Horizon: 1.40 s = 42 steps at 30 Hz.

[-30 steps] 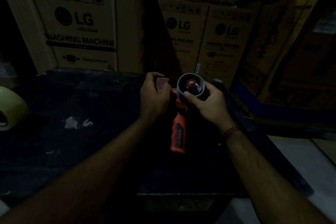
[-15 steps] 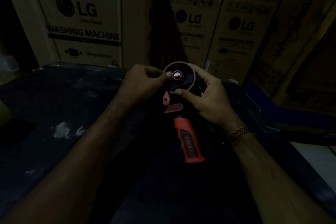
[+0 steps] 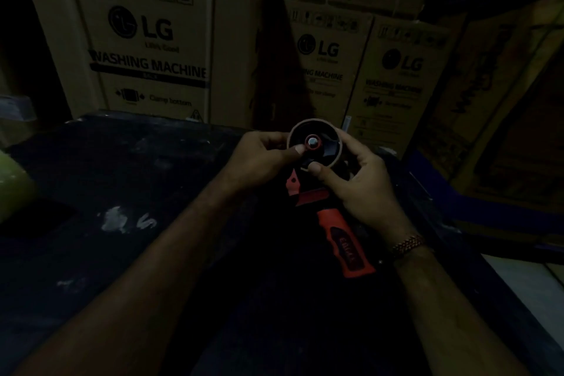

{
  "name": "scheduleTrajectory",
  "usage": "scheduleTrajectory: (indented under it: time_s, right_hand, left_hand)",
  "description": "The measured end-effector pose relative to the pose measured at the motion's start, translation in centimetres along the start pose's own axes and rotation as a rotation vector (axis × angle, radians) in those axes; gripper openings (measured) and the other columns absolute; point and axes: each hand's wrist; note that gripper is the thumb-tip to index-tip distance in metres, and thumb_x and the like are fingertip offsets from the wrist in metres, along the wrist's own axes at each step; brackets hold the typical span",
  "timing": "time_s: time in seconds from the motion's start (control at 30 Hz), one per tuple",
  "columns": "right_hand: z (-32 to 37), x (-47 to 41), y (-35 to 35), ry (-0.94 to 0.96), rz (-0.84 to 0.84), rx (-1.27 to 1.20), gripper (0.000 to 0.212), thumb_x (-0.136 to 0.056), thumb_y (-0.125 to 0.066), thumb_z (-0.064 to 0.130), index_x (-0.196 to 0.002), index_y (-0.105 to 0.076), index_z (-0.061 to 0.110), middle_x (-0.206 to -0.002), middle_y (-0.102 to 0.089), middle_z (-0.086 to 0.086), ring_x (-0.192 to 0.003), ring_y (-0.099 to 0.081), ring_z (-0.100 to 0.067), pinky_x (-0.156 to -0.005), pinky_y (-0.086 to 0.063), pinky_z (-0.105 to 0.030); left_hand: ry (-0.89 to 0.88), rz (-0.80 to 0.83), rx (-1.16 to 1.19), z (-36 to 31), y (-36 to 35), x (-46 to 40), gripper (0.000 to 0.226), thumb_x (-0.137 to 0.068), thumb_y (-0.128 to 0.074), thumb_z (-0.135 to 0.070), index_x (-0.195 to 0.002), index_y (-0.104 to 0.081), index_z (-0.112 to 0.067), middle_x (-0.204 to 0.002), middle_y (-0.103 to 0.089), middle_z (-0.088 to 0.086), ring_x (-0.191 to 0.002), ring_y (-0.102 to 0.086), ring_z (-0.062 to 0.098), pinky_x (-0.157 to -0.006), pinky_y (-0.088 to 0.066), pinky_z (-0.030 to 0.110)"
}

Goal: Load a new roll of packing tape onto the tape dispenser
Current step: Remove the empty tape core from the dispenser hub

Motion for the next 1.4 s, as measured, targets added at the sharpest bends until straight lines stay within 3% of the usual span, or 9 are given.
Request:
scheduleTrajectory:
  time_s: [0.2,0.4,0.57,0.63,0.8,0.97,1.17,1.27,1.4]
  right_hand:
    - [-0.5,-0.6,0.3,-0.111,-0.029,-0.039,0.067,-0.082,-0.060,0.068,-0.145,-0.058,0.044,-0.145,-0.060,-0.003,-0.130,-0.063,-0.015,-0.108,-0.056,-0.044]
    - [-0.2,-0.3,0.1,-0.094,-0.104,-0.027,0.064,-0.084,-0.062,0.060,-0.144,-0.063,0.036,-0.142,-0.064,-0.001,-0.128,-0.065,-0.010,-0.106,-0.058,-0.038]
    - [0.1,0.1,0.4,-0.032,-0.138,-0.020,0.039,-0.102,-0.065,0.023,-0.141,-0.067,0.019,-0.131,-0.073,0.006,-0.119,-0.068,0.003,-0.093,-0.057,-0.016]
    - [0.2,0.1,0.4,-0.037,-0.141,-0.035,0.037,-0.103,-0.065,0.019,-0.140,-0.068,0.018,-0.128,-0.074,0.007,-0.117,-0.069,0.002,-0.090,-0.057,-0.014]
    - [0.1,0.3,0.6,-0.063,-0.163,-0.036,0.041,-0.100,-0.069,0.021,-0.141,-0.067,0.016,-0.135,-0.073,0.000,-0.125,-0.068,-0.009,-0.104,-0.059,-0.034]
    - [0.4,0.5,0.5,-0.070,-0.189,-0.013,0.040,-0.098,-0.070,0.023,-0.138,-0.069,0.017,-0.135,-0.073,0.001,-0.126,-0.068,-0.010,-0.106,-0.059,-0.039]
    - [0.5,0.7,0.2,-0.085,-0.233,0.045,0.052,-0.087,-0.070,0.044,-0.136,-0.071,0.025,-0.128,-0.074,0.002,-0.115,-0.072,-0.008,-0.099,-0.062,-0.038]
    - [0.8,0.7,0.1,-0.061,-0.283,0.109,0.042,-0.094,-0.072,0.037,-0.134,-0.072,0.026,-0.122,-0.073,0.003,-0.108,-0.072,-0.007,-0.093,-0.063,-0.032]
    - [0.6,0.9,-0.1,-0.008,-0.341,0.222,0.038,-0.097,-0.072,0.028,-0.135,-0.071,0.026,-0.119,-0.067,0.006,-0.100,-0.064,0.003,-0.082,-0.056,-0.014]
  left_hand:
    - [-0.060,-0.042,0.040,0.4,-1.6,0.5,0.027,-0.095,-0.074,0.000,-0.122,-0.075,-0.001,-0.094,-0.078,0.001,-0.073,-0.075,-0.002,-0.066,-0.060,0.016]
    - [-0.108,-0.051,0.052,1.2,-1.9,0.3,0.023,-0.094,-0.077,-0.008,-0.117,-0.079,-0.010,-0.097,-0.082,-0.003,-0.088,-0.079,0.005,-0.074,-0.061,0.020]
    - [-0.122,-0.076,0.076,1.3,-2.4,0.6,0.027,-0.094,-0.077,-0.003,-0.121,-0.077,-0.003,-0.099,-0.081,-0.002,-0.088,-0.079,0.003,-0.074,-0.059,0.017]
    - [-0.114,-0.080,0.096,1.3,-2.6,0.8,0.028,-0.094,-0.076,-0.001,-0.122,-0.077,0.000,-0.100,-0.081,0.001,-0.088,-0.079,0.005,-0.074,-0.059,0.017]
    - [-0.091,-0.084,0.132,1.4,-2.8,1.0,0.026,-0.094,-0.075,0.000,-0.119,-0.077,0.000,-0.095,-0.081,-0.001,-0.084,-0.079,0.005,-0.072,-0.059,0.017]
    - [-0.076,-0.100,0.136,1.5,-3.1,1.1,0.026,-0.093,-0.077,-0.002,-0.118,-0.079,-0.006,-0.095,-0.082,-0.004,-0.086,-0.080,0.005,-0.070,-0.059,0.016]
    - [-0.058,-0.111,0.184,1.6,-3.3,1.3,0.031,-0.092,-0.078,-0.003,-0.124,-0.077,-0.003,-0.108,-0.083,0.008,-0.097,-0.081,0.016,-0.078,-0.063,0.026]
    - [-0.046,-0.139,0.180,1.6,-3.4,1.4,0.033,-0.091,-0.080,-0.003,-0.123,-0.078,-0.005,-0.108,-0.083,0.006,-0.097,-0.081,0.016,-0.081,-0.066,0.031]
    - [-0.060,-0.161,0.131,1.8,-3.4,1.4,0.035,-0.089,-0.083,-0.011,-0.124,-0.079,-0.010,-0.111,-0.083,0.003,-0.102,-0.080,0.016,-0.089,-0.067,0.041]
Point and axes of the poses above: each hand's wrist, its own x-axis away from the middle knuckle, its own y-axis out of the back of the hand, z = x × y
